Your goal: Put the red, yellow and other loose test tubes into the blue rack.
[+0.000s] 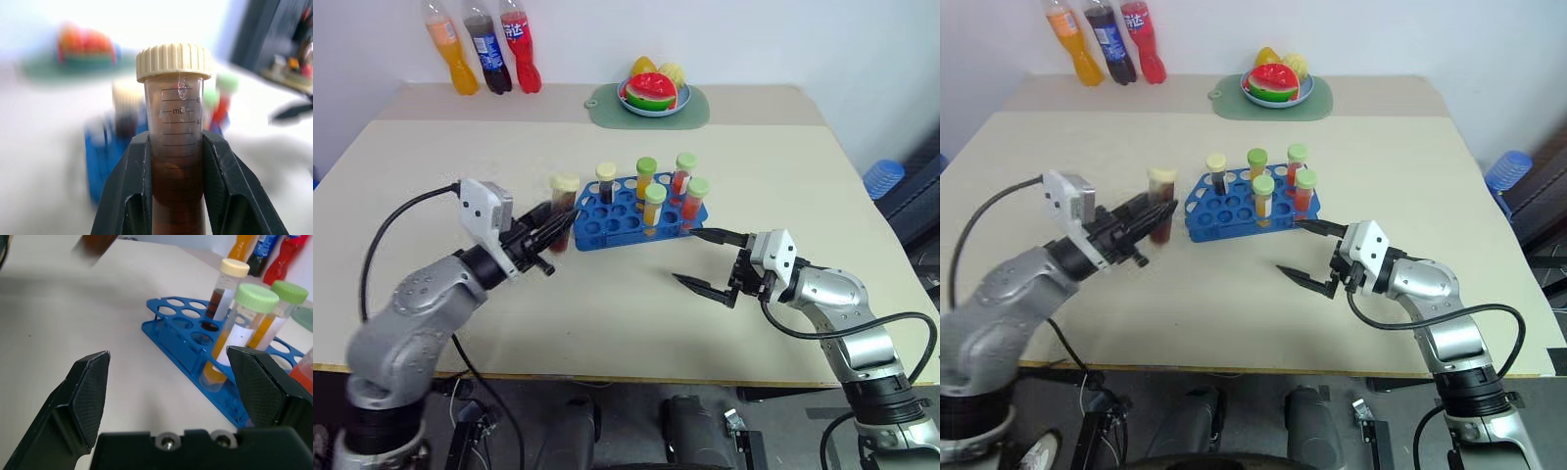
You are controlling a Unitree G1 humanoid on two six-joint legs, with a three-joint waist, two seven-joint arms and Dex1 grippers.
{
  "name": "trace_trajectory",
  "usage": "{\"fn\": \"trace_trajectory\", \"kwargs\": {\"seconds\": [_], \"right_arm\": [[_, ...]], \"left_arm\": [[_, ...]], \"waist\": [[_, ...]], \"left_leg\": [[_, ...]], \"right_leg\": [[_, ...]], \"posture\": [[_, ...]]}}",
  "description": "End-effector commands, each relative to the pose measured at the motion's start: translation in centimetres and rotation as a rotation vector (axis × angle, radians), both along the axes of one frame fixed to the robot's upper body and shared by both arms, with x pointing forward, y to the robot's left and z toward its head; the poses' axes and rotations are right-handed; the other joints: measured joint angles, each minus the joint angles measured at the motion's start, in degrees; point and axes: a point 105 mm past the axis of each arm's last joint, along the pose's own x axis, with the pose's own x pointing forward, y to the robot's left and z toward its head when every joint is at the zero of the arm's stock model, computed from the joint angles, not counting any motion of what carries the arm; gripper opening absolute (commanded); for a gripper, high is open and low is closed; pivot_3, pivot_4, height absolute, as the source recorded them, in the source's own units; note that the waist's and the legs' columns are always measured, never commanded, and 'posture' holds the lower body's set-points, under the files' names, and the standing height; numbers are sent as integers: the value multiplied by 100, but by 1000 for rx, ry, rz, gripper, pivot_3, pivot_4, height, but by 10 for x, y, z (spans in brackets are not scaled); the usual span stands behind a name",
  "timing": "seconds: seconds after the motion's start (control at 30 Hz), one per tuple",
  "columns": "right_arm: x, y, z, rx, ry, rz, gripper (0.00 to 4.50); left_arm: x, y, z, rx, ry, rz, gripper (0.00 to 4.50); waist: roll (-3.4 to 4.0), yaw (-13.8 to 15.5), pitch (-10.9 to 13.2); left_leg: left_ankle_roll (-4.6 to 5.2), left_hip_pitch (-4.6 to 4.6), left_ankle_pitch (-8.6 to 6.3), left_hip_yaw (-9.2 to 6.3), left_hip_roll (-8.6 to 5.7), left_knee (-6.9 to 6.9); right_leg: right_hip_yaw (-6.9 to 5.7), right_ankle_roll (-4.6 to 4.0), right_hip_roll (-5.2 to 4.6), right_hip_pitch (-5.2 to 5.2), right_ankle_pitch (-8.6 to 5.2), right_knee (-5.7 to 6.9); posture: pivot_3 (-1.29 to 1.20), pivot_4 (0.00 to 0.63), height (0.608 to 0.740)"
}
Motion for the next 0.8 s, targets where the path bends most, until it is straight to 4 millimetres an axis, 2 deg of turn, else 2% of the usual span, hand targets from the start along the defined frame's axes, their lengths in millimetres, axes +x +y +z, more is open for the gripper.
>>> {"fn": "trace_trajectory", "kwargs": {"seconds": [0.03, 0.13, 0.23, 0.37, 0.53, 0.7, 0.8], "right_arm": [[0, -5, 11, 14, -43, -21, 4226], [0, -7, 13, 13, -46, -32, 4226], [0, -10, 15, 12, -48, -44, 4226], [-2, -14, 18, 5, -51, -60, 4226], [-3, -16, 20, 2, -51, -72, 4226], [-4, -18, 23, 1, -56, -83, 4226], [-4, -18, 23, 3, -57, -88, 4226]], "left_arm": [[9, -11, 7, -5, -188, 38, 781], [32, -23, -11, -4, -222, 99, 781], [46, -37, -31, 68, -271, 121, 781], [63, -46, -39, 3, -265, 175, 781], [72, -60, -60, 40, -259, 146, 781], [69, -75, -67, 12, -255, 74, 781], [66, -71, -71, -4, -262, 89, 781]], "waist": [[-2, -4, 1], [-2, 3, 0], [-2, -19, 0], [-3, -5, 1], [-2, -16, -1], [-2, -7, -2], [-2, -11, -3]], "left_leg": [[10, -1, -6, -1, 1, 1], [14, -2, -7, -2, 1, 4], [17, -1, -9, -1, 0, 8], [20, -2, -10, 0, 0, 9], [20, 0, -10, 0, 0, 10], [21, 2, -10, -1, -1, 13], [21, 2, -10, -2, 0, 13]], "right_leg": [[0, 0, 1, -1, 0, 1], [-1, 2, 2, -1, 1, 2], [-2, 4, 3, -1, 1, 3], [-2, 5, 3, -5, 1, 7], [-2, 8, 4, -4, 2, 12], [-2, 9, 4, 1, 3, 13], [-2, 10, 4, 0, 2, 13]], "posture": [[0, 150, 740], [0, 150, 740], [0, 150, 740], [0, 150, 740], [0, 150, 740], [0, 150, 740], [0, 150, 740]]}}
